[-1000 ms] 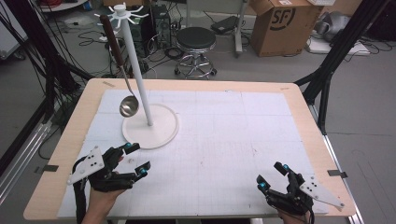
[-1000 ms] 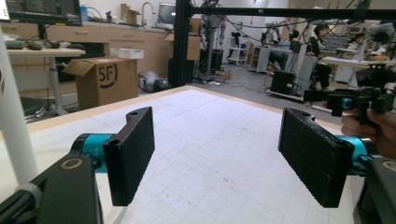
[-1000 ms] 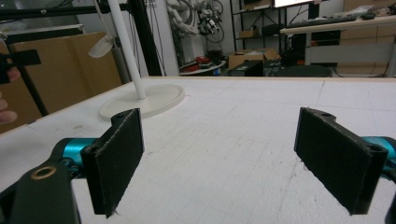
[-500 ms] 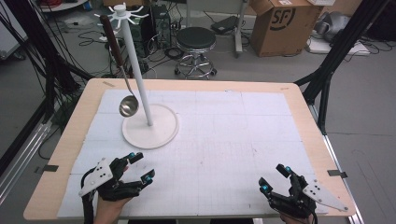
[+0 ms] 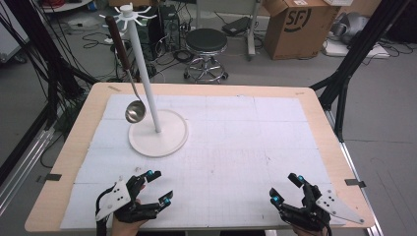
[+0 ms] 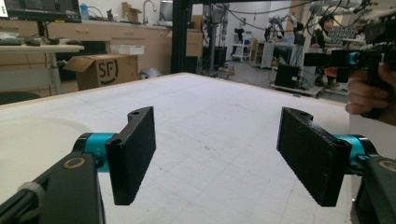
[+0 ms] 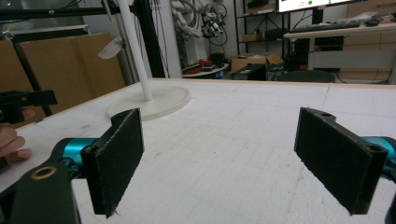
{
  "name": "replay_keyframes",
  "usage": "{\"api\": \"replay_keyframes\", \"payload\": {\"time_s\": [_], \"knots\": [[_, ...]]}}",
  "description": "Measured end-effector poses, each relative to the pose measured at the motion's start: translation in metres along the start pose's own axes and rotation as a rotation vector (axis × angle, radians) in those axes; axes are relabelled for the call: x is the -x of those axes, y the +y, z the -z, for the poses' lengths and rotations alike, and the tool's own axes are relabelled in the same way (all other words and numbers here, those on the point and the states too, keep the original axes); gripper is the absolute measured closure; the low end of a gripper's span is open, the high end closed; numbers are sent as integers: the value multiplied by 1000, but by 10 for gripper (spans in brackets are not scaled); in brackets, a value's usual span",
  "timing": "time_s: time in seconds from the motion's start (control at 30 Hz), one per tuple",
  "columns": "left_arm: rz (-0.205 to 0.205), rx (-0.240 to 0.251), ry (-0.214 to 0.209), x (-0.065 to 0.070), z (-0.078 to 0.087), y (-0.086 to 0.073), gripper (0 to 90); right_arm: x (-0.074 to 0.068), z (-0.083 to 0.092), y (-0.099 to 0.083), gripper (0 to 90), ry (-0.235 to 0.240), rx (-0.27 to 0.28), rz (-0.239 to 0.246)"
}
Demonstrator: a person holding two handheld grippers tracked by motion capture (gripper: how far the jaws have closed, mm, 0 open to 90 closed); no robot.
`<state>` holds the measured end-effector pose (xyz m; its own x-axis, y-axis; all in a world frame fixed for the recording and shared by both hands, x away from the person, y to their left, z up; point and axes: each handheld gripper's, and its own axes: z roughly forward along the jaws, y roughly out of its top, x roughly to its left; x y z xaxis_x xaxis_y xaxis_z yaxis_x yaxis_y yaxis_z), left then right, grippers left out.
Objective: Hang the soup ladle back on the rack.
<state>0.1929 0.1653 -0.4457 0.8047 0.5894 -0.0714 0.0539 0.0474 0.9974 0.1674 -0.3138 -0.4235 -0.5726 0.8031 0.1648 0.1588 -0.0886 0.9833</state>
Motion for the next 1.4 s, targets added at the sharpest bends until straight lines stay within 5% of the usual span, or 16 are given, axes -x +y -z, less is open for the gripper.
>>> {"api": "replay_keyframes", "payload": {"time_s": [0.13,1.4], "knots": [[26,18,-1,-2,3,0,281,-1,-2,-1,145,4,-7,2],[46,5,-8,-3,5,0,272,-1,-7,-4,146,2,-54,16]]}}
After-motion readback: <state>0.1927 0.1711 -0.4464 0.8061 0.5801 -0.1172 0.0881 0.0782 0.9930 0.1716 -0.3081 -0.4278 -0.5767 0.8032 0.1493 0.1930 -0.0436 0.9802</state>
